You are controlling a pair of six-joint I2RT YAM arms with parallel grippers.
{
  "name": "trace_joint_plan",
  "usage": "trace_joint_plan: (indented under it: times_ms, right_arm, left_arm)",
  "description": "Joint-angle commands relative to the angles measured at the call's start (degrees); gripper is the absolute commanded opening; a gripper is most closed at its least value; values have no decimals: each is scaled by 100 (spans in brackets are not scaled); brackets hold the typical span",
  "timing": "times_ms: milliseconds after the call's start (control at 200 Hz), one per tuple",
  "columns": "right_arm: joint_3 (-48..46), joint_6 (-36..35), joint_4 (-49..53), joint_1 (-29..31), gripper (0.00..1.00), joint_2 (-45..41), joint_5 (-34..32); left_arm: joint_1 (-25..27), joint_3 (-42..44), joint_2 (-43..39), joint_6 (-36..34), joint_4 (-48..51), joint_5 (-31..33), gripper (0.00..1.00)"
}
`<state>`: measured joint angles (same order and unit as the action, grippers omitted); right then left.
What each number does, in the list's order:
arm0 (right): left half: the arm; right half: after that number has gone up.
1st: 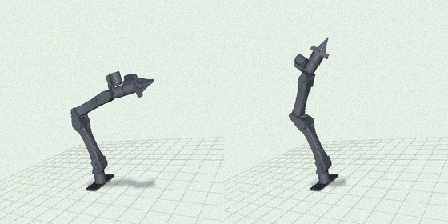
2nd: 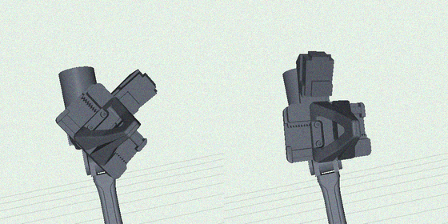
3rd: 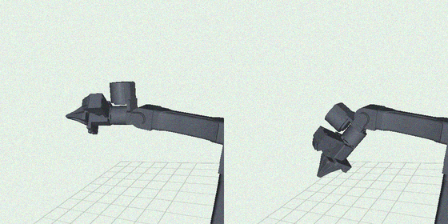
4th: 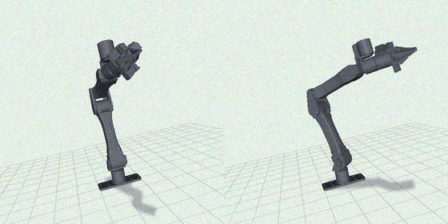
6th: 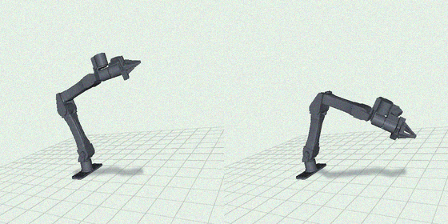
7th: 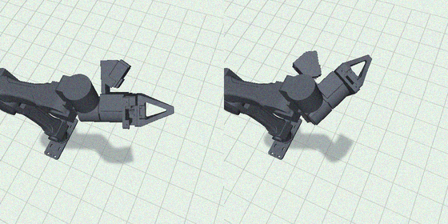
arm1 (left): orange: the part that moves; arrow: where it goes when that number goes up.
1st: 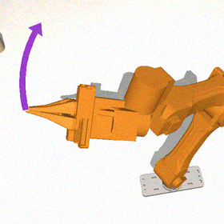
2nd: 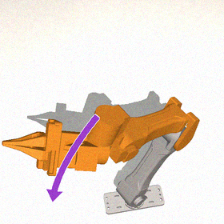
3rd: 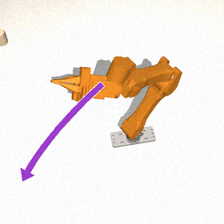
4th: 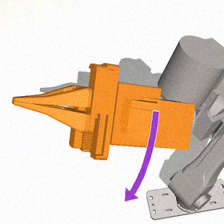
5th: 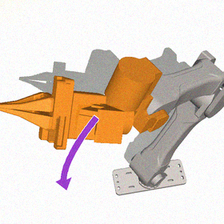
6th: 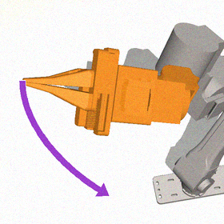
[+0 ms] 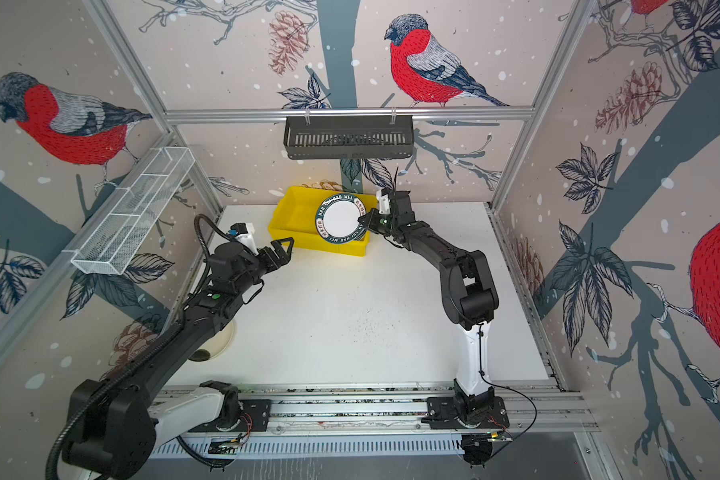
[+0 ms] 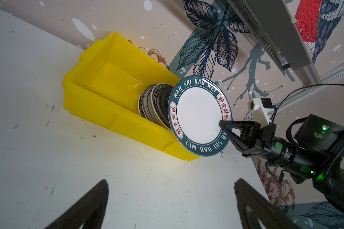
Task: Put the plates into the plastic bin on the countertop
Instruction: 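Lower the green-rimmed plate into the yellow bin and open right gripper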
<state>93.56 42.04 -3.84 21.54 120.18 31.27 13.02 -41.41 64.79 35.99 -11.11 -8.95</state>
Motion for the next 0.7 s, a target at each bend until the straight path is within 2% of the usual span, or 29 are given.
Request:
trace_joint_plan:
  times_ms: [0, 465, 525, 695]
  right_arm:
    - [357, -29, -44, -18, 0, 234, 135]
    - [1425, -92, 427, -49, 0, 1211, -139]
    - [1575, -141, 511, -53, 6, 1297, -55]
    - [1819, -201, 778, -69, 14, 1428, -86]
  left_arm:
    - [-12, 70, -109, -74, 5, 76, 98]
    - [-19, 32, -86, -74, 135, 256, 97]
    - [-22, 15, -81, -51, 161, 239, 97]
    - [-18, -60, -124, 8, 249, 268, 97]
